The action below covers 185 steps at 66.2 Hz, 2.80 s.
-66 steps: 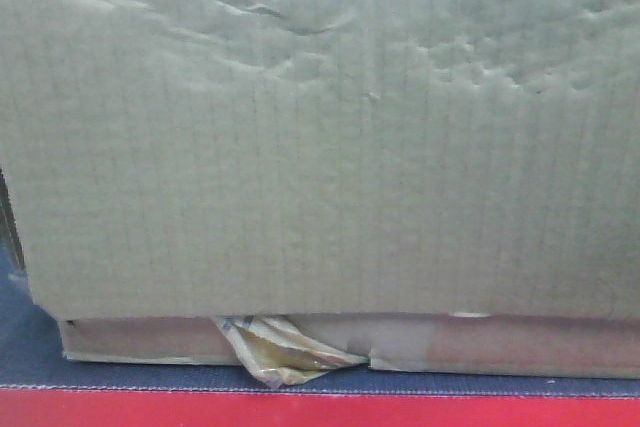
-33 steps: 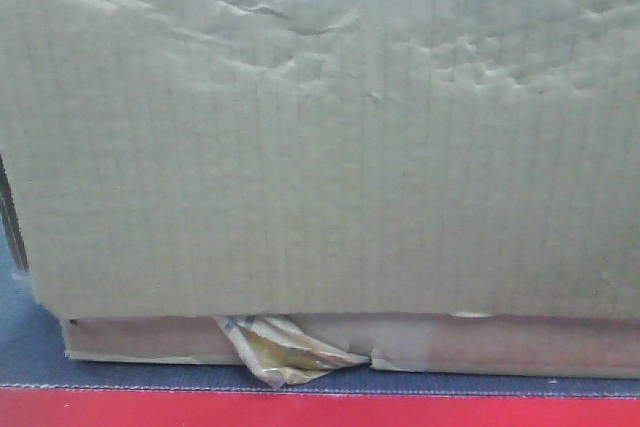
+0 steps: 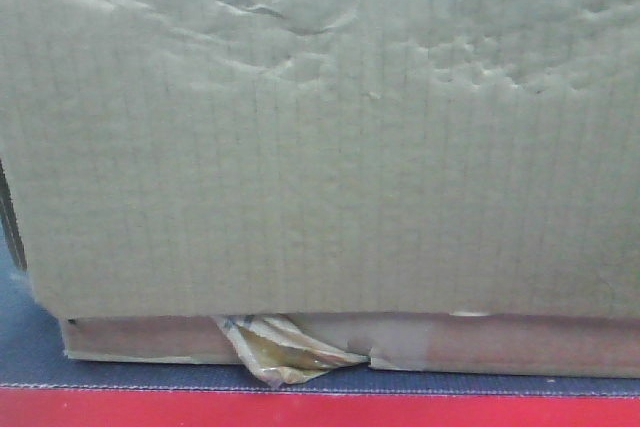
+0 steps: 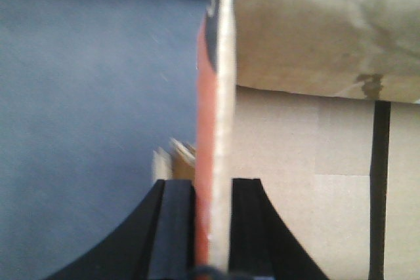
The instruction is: Stack two boxes on right shelf middle
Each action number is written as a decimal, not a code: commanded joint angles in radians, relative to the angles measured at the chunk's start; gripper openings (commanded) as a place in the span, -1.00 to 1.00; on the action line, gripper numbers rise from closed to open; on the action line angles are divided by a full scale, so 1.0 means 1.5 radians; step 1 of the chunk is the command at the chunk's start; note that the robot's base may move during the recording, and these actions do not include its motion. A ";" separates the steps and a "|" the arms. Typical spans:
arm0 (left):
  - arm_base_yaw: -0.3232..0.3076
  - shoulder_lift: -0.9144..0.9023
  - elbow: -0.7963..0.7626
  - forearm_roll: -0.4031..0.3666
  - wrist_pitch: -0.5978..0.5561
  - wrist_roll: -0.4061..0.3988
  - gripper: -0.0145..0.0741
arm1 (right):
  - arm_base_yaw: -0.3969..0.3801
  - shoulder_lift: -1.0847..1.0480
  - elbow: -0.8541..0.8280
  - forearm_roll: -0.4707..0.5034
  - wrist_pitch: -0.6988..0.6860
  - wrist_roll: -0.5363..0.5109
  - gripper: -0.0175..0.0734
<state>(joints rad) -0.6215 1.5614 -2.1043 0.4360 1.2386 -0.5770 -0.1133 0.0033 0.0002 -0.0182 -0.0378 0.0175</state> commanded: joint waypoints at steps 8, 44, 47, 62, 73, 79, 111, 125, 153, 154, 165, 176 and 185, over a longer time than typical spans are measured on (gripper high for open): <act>-0.063 0.006 0.116 0.030 -0.012 -0.087 -0.92 | -0.003 -0.002 0.000 0.004 -0.010 0.000 -0.97; -0.065 0.088 0.280 -0.036 -0.071 -0.147 -0.92 | -0.003 -0.002 0.000 0.004 -0.010 0.000 -0.97; -0.065 0.099 0.280 -0.037 -0.071 -0.147 -0.92 | -0.003 -0.002 0.000 0.004 -0.010 0.000 -0.97; -0.065 0.112 0.278 -0.040 -0.068 -0.147 -0.92 | -0.003 -0.002 0.000 0.004 -0.010 0.000 -0.97; -0.049 0.112 0.278 -0.046 -0.068 -0.147 -0.51 | -0.003 -0.002 0.000 0.004 -0.010 0.000 -0.97; -0.040 0.112 0.278 -0.052 -0.067 -0.145 -0.20 | -0.003 -0.002 0.000 0.004 -0.010 0.000 -0.97; -0.040 0.112 0.081 -0.064 -0.012 -0.012 0.03 | -0.003 -0.002 0.000 0.004 -0.010 0.000 -0.97; -0.002 0.083 0.062 -0.049 -0.012 0.026 0.03 | -0.003 -0.002 0.000 0.004 -0.010 0.000 -0.97; 0.085 0.033 0.247 -0.152 -0.012 0.046 0.03 | -0.003 -0.002 0.000 0.004 -0.010 0.000 -0.97; 0.085 0.033 0.253 -0.154 -0.012 0.046 0.03 | -0.003 -0.002 0.000 0.004 -0.010 0.000 -0.97; 0.079 0.033 0.318 -0.160 -0.012 0.047 0.03 | -0.003 -0.002 0.000 0.004 -0.010 0.000 -0.97; 0.078 0.033 0.366 -0.168 -0.012 0.047 0.03 | -0.003 -0.002 0.000 0.004 -0.010 0.000 -0.97; 0.078 0.035 0.378 -0.174 -0.012 0.047 0.03 | -0.003 -0.002 0.000 0.004 -0.010 0.000 -0.97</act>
<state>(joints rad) -0.4997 1.6228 -1.5446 0.1845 1.2256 -0.5085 -0.1133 0.0033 0.0002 -0.0163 -0.0378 0.0175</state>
